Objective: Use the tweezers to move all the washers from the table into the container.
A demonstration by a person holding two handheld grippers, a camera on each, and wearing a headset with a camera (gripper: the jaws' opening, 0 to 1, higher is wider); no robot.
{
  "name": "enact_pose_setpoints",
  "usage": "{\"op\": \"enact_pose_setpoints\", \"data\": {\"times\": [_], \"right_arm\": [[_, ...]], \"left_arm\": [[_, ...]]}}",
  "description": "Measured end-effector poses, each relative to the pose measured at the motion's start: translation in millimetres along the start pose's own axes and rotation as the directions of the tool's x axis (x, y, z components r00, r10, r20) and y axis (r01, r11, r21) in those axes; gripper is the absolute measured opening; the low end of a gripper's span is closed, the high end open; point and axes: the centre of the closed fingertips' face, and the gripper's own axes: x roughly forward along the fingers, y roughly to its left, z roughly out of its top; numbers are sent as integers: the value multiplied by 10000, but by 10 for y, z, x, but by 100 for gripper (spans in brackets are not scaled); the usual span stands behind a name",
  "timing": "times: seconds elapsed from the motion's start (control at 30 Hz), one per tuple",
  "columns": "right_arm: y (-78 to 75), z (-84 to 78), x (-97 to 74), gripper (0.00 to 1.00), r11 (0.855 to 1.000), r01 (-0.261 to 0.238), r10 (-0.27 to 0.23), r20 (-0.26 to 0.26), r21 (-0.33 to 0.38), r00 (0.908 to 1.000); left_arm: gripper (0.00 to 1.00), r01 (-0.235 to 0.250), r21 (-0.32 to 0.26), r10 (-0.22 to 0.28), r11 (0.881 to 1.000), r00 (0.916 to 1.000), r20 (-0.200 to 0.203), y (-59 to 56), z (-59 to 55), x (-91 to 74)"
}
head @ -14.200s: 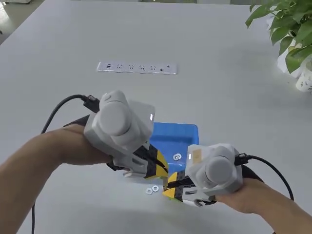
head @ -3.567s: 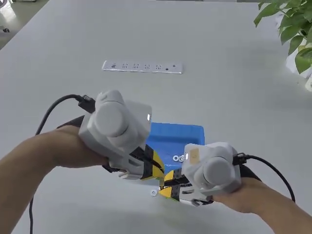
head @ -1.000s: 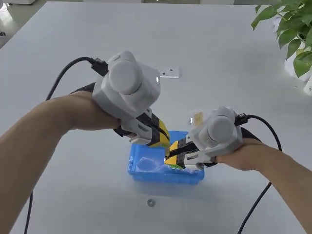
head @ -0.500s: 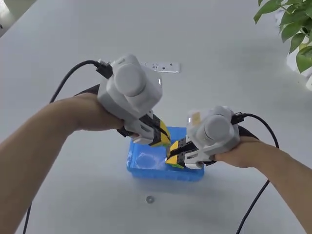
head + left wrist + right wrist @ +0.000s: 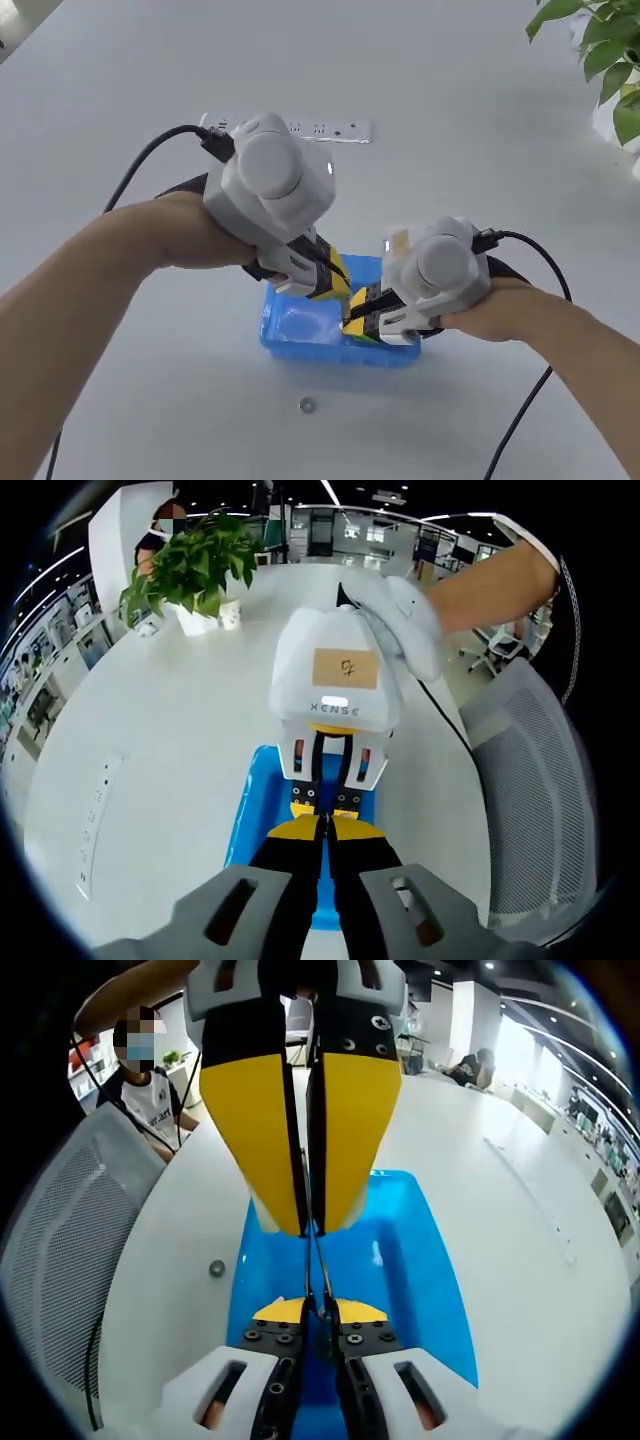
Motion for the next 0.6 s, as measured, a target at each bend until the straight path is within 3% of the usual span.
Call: {"op": "enact_pose_setpoints", "data": {"times": [0.6], "right_arm": [[1,80,-50,10,9997,176,-174,87,-180,9998]], "left_arm": [[5,-138,111,138,9998,9999,6,-14,39,-82]]}}
